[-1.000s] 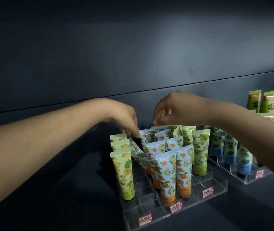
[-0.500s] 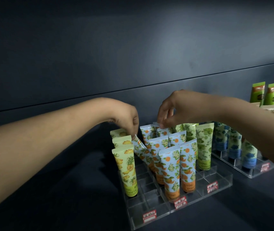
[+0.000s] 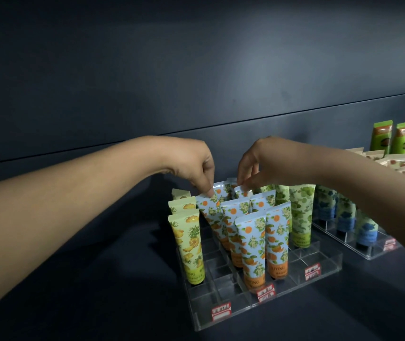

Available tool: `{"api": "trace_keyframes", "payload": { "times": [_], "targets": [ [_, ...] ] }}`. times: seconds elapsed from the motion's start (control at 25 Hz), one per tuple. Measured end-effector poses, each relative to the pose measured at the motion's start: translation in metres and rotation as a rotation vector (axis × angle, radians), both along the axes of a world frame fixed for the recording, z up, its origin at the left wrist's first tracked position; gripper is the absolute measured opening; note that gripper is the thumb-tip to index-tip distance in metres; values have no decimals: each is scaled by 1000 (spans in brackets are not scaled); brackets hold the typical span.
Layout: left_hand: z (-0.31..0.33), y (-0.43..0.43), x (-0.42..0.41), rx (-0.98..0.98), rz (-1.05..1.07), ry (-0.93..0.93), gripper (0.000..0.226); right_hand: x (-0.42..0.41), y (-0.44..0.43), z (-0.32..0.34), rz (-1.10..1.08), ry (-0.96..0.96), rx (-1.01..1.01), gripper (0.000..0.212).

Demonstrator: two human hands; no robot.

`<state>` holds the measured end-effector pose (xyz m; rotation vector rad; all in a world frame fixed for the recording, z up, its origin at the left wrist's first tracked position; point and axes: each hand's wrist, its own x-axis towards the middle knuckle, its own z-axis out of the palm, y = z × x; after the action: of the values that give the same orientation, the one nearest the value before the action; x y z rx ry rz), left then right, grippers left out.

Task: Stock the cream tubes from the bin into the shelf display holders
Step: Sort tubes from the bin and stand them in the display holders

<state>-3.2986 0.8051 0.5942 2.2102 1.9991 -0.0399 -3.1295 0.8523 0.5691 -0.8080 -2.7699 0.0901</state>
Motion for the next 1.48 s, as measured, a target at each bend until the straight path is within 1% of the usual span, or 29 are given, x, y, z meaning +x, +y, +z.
{"api": "trace_keyframes", "payload": {
  "times": [0.2,0.28,0.4,0.52,0.6,0.76,0.96,1.12,1.28,1.36,1.48],
  "targets": [
    [4,-2,5,-5,-78,-18,11,2,1,-1,-6,1,2,6],
    [2,0,8,38,-107,20,12,2,2,-2,-1,4,2,5],
    [0,2,14,123,-151,86,6,3,2,-3,-5,25,-15,1],
    [-1,3,18,146,-164,117,10,3,2,-4,-15,38,-21,2],
    [-3,3,20,136,-157,116,13,4,2,-5,-15,38,-11,3],
    [-6,2,19,106,-145,50,19,4,1,-5,-5,37,-2,2],
    [-2,-3,19,88,-129,55,25,5,1,-5,3,47,7,1],
    [1,-5,21,105,-128,50,24,5,2,-5,2,54,14,7],
    [3,-7,23,130,-115,38,25,6,0,-4,0,59,30,8],
    [6,-11,22,157,-96,37,23,7,-1,-4,-14,76,47,12],
    [12,-21,20,303,-3,26,20,11,-6,0,-39,114,56,22]
  ]
}}
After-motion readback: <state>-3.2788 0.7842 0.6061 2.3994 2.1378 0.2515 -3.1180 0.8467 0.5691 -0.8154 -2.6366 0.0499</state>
